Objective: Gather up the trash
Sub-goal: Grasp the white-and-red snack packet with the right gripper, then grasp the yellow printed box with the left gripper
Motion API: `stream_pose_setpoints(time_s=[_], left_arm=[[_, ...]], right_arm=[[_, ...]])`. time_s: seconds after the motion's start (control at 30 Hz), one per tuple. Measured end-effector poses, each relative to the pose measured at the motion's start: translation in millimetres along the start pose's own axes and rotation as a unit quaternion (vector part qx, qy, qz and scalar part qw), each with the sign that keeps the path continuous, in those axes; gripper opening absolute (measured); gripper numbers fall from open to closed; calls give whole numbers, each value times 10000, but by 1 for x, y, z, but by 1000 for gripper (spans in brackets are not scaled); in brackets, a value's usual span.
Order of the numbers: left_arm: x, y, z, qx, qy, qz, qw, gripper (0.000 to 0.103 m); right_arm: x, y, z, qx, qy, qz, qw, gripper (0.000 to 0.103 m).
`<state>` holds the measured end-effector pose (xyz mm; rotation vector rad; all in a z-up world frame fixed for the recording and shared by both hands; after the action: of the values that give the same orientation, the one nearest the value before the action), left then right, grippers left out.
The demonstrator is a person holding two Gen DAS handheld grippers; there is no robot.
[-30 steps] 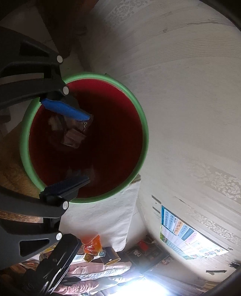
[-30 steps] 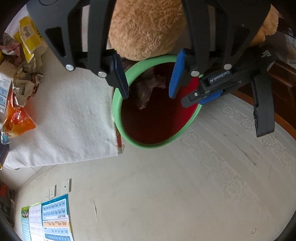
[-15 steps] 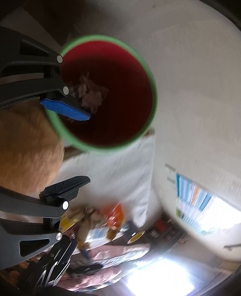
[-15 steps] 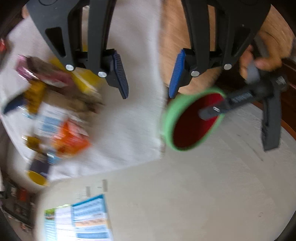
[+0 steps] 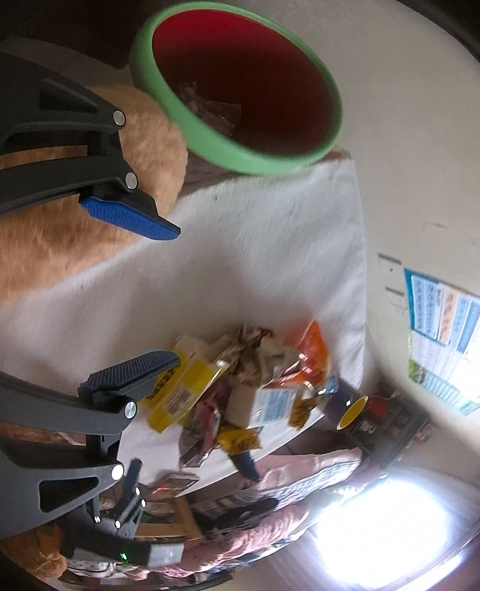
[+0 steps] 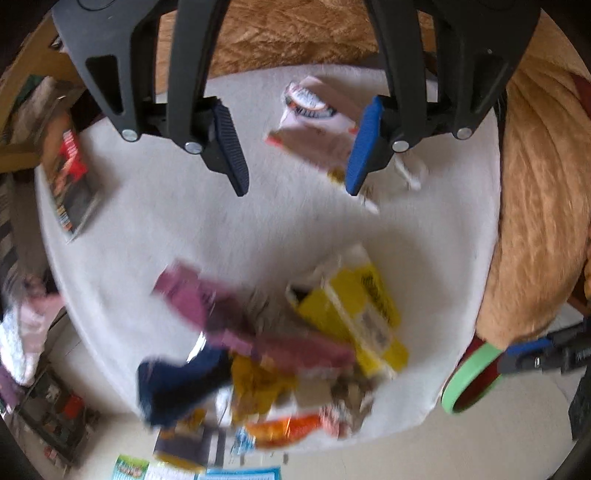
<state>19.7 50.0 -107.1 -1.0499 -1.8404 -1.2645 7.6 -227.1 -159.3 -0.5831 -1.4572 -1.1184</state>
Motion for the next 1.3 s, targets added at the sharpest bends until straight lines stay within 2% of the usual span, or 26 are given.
stream_pose_setpoints(time_s=[0.13, 0.23, 0.3, 0.33, 0.43, 0.53, 0.57, 0.63, 0.73, 0.87, 0.93, 1.13, 1.2, 1.27, 1.3], left_arm=[[-6, -6, -16, -52, -42, 150, 9999, 61], [-16, -9, -31, -90, -74, 315, 9994, 61], [-23, -9, -40, -81, -138, 397, 9991, 61], [-27, -9, -45, -86, -176, 432, 9989, 61], [-41, -6, -64, -126, -255, 515, 9983, 61], [-59, -2, -78, 22, -254, 580, 9980, 61], [-66, -1, -81, 121, -231, 599, 9979, 61], [-75, 1, -86, 261, -139, 559, 9980, 61], [-88, 5, -97, 288, -10, 474, 9985, 62], [-113, 1, -105, 471, 84, 882, 9950, 68], [-117, -2, -105, 560, 143, 894, 9943, 74], [-123, -10, -125, 39, 466, 860, 9952, 82], [-123, -12, -128, -124, 527, 835, 9950, 80], [-121, -14, -130, -339, 580, 817, 9944, 70], [-119, -15, -131, -400, 474, 828, 9946, 65]], right_arm=[[-13, -16, 11, 292, 221, 137, 9992, 58], [-9, -20, 22, 531, 157, 84, 9984, 58], [-6, -21, 27, 639, 192, 47, 9978, 50], [-5, -22, 30, 712, 240, 57, 9972, 39], [1, -25, 39, 805, 250, -59, 9964, 29], [10, -25, 35, 368, 265, -320, 9985, 21], [14, -24, 28, 77, 226, -442, 9987, 17], [21, -25, 14, -455, 198, -650, 9966, 15], [30, -31, -4, -1024, 214, -854, 9908, 14], [46, -42, -26, -1389, 170, -985, 9852, 13], [47, -50, -35, -1618, 112, -1058, 9811, 13], [43, -55, -46, -2050, 325, -1058, 9725, 13], [43, -52, -45, -2030, 325, -1051, 9730, 13], [42, -52, -44, -1988, 310, -1053, 9739, 13], [42, -50, -43, -1977, 310, -1054, 9741, 13]])
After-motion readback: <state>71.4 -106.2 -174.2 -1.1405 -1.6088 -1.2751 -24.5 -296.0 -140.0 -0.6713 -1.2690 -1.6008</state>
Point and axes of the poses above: each gripper's, at about its wrist camera, not at the fingertips, and x roughly against the way its jaws point, z to its left, y to its top, the point moved 2 cm from there along -x, roughly the way its jaws point, and after that the axes turned 2 degrees about y, right-handed, at the moved point
